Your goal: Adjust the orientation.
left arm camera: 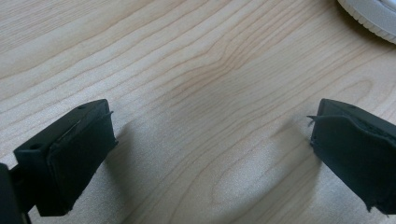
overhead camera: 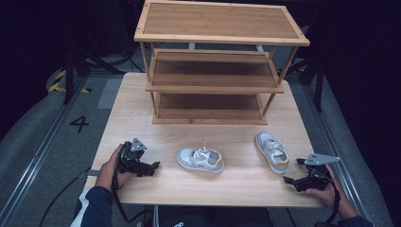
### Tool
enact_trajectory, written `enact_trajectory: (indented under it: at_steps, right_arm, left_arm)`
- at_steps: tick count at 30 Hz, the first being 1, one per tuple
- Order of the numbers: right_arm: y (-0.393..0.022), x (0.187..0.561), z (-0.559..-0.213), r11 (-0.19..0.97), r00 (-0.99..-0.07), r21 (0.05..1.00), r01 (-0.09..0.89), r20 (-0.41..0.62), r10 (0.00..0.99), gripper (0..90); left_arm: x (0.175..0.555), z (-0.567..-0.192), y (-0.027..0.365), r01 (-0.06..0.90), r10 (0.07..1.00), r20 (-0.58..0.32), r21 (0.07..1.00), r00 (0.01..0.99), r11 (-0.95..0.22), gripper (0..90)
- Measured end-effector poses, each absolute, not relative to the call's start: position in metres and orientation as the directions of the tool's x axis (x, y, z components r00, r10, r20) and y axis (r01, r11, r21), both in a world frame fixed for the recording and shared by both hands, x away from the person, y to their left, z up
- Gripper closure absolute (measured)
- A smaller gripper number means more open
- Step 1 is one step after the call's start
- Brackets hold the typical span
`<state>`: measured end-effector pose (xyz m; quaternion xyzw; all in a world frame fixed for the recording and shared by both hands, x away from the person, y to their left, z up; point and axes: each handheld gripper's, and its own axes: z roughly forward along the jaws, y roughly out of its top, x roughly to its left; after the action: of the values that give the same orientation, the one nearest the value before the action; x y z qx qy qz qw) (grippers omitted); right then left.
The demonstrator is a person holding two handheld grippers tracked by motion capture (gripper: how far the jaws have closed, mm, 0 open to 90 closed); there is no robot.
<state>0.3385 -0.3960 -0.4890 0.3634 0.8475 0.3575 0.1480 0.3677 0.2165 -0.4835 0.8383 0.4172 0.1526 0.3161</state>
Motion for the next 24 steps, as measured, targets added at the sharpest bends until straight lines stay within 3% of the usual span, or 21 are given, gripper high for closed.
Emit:
enact_trajectory:
  at_steps: [10, 14, 16, 18, 24]
  right_arm:
    - [-0.396, 0.339, -0.489, 0.478, -0.688, 0.714, 0.512, 0.008, 0.726, 1.1]
    - [-0.396, 0.339, -0.489, 0.476, -0.687, 0.714, 0.513, 0.009, 0.727, 1.1]
    - [-0.396, 0.339, -0.489, 0.477, -0.687, 0.714, 0.513, 0.009, 0.726, 1.1]
    - [-0.396, 0.339, -0.489, 0.477, -0.687, 0.714, 0.513, 0.009, 0.726, 1.1]
    - [-0.396, 0.339, -0.489, 0.477, -0.688, 0.714, 0.512, 0.008, 0.726, 1.1]
  left_arm:
    - [0.356, -0.483, 0.209, 0.627, 0.833, -0.007, 0.662, 0.553, -0.410, 1.9]
    - [0.343, -0.480, 0.201, 0.611, 0.825, -0.001, 0.672, 0.565, -0.418, 15.3]
    - [0.341, -0.479, 0.198, 0.618, 0.826, 0.001, 0.662, 0.564, -0.423, 17.1]
    - [0.332, -0.478, 0.189, 0.583, 0.772, 0.010, 0.650, 0.636, -0.488, 17.2]
    - [0.324, -0.478, 0.165, 0.547, 0.709, -0.011, 0.645, 0.706, -0.534, 17.3]
